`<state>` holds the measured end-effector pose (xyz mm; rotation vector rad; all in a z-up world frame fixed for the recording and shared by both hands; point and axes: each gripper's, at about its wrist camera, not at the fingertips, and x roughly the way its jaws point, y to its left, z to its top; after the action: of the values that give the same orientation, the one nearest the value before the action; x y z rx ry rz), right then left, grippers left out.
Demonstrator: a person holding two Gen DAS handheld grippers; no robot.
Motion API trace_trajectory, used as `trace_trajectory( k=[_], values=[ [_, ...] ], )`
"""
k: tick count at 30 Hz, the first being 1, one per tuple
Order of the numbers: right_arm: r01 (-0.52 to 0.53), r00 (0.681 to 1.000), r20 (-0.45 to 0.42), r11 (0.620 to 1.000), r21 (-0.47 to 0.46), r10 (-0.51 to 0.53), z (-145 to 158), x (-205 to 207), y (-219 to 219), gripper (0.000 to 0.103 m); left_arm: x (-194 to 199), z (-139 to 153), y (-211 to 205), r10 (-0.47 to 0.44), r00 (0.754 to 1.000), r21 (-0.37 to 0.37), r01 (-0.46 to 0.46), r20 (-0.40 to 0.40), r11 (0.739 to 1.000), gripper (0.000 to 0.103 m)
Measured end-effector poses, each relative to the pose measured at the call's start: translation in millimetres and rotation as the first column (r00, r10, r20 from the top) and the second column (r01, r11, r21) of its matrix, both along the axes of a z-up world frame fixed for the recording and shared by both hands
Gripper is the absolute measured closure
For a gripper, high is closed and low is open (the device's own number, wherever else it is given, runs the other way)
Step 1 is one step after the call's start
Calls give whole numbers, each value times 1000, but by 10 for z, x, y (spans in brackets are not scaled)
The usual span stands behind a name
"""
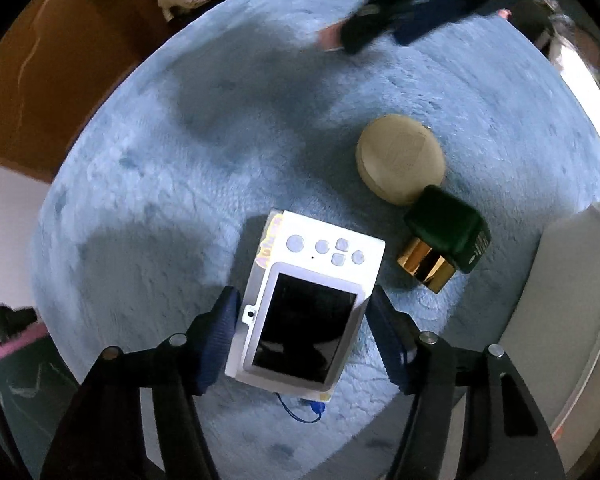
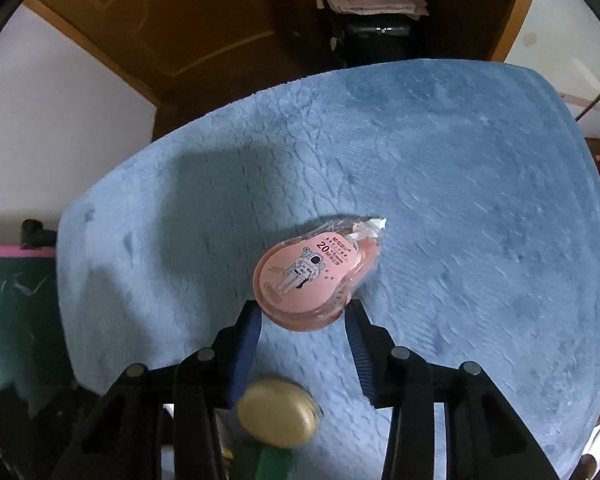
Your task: Organize rigid objects
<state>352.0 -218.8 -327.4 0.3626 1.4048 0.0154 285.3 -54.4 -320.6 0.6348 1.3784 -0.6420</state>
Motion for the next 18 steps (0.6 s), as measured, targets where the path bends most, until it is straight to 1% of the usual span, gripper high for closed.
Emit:
trace_trajectory(
  k=[2,3,4,5,6,9,11,14,18],
  values=[
    [-6,1000,18,1000,21,6,68,-128,-104,60,-8,7,22,19,1000,6,-19,-2,1000,36],
    [-6,1000,31,999,43,5,112,-210,-169,62,-74,-7,31,25,1000,13,-25,2,1000,36],
    [-11,999,39,997,70,8,138,-286,-246,90,-96,-5,48,31,1000,23,-31,7,999,36],
    [-16,1000,27,993,115,13,163,-307,-235,99,-122,-8,53,36,999,31,-36,8,999,36],
    [-12,1000,28,990,139,8,185,-373,-278,102,-154,-20,63,41,999,37,-41,6,998,36],
    [-22,999,31,996,90,20,210,-494,-301,102,-203,-33,109,51,999,54,-51,3,997,36],
    [-11,1000,6,994,110,10,137,-542,-360,102,-224,-39,105,58,998,65,-58,10,996,36],
    [28,1000,-17,989,144,-26,9,-533,-421,102,-232,-36,149,97,995,65,-98,8,993,36],
    [47,999,-27,981,188,-43,-10,-618,-537,102,-235,-26,208,151,988,58,-151,6,987,37]
  ],
)
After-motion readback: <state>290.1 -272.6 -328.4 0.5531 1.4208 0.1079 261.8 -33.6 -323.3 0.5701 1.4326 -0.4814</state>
